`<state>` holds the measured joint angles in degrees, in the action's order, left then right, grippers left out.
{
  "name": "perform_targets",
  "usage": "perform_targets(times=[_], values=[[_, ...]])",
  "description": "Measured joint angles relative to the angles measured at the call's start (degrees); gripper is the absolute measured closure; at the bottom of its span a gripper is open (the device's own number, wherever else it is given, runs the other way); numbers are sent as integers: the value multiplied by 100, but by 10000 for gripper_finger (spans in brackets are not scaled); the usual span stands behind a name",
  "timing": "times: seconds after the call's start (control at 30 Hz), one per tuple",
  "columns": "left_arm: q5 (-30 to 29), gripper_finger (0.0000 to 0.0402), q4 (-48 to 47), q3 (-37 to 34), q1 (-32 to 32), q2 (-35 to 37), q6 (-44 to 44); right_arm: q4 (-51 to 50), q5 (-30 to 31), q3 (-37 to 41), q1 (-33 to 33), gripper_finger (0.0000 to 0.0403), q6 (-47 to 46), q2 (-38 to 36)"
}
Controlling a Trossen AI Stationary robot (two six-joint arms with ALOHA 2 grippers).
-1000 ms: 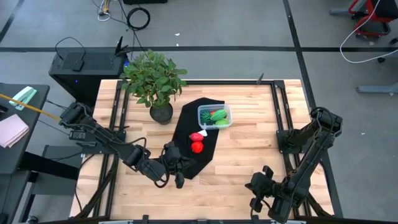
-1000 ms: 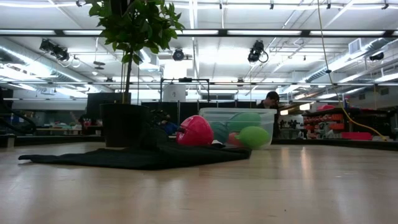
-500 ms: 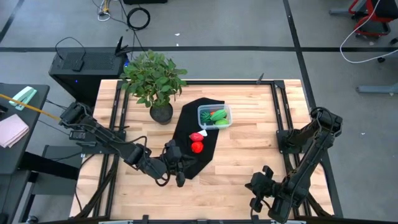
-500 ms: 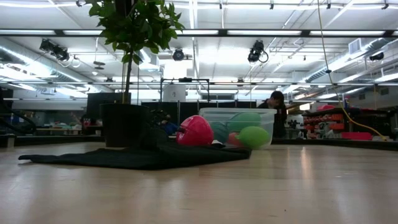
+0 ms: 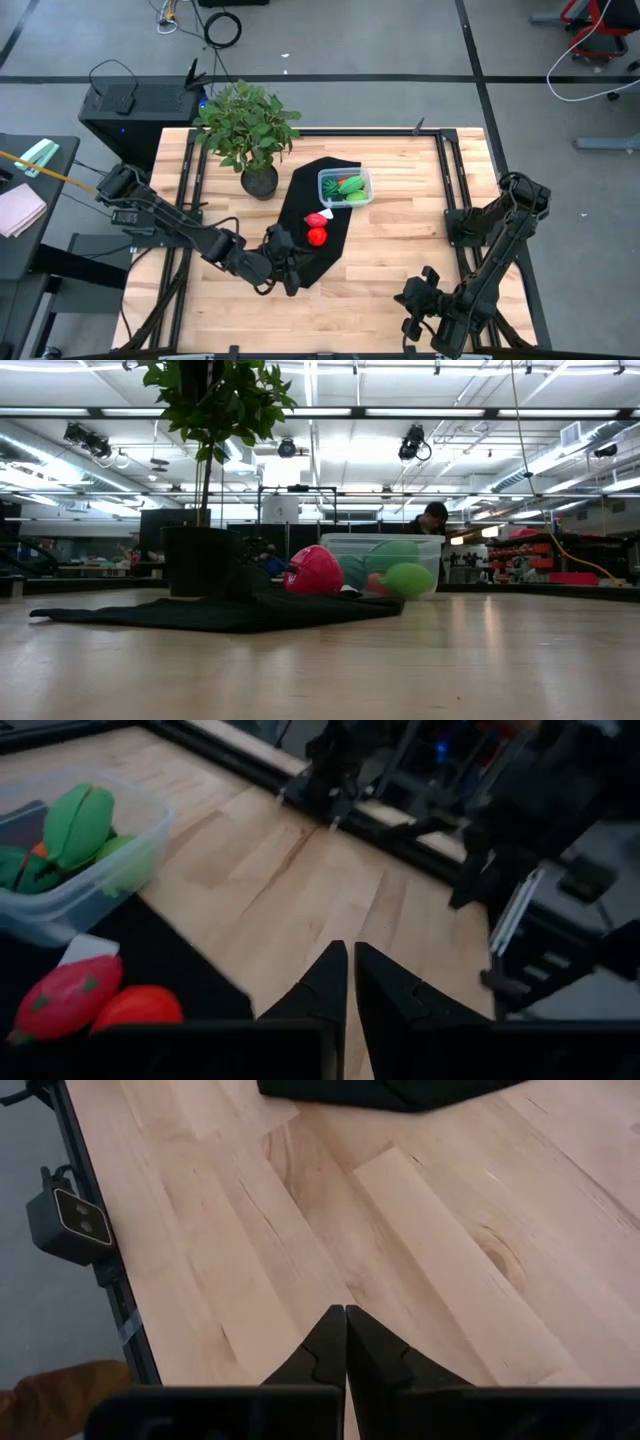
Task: Pick and placing Produce into tupperware
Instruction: Put the apple into the transparent bin
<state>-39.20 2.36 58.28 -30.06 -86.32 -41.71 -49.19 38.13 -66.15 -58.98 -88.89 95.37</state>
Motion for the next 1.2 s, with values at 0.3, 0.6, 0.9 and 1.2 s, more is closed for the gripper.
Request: perform_targets(times=[0.3, 0.6, 0.9, 1.2], values=[[196, 280, -506, -2, -31, -308, -283, -4, 78, 0, 11, 392, 4, 0], [514, 164, -258, -4, 24, -1188, -127, -4, 105, 0, 42, 392, -4, 0], [480, 127, -833, -2, 558, -1272, 363, 7, 83, 0, 50, 392, -63, 0], [591, 134, -1262, 0, 1095, -1274, 824, 17, 83, 0, 73, 392, -118, 0]])
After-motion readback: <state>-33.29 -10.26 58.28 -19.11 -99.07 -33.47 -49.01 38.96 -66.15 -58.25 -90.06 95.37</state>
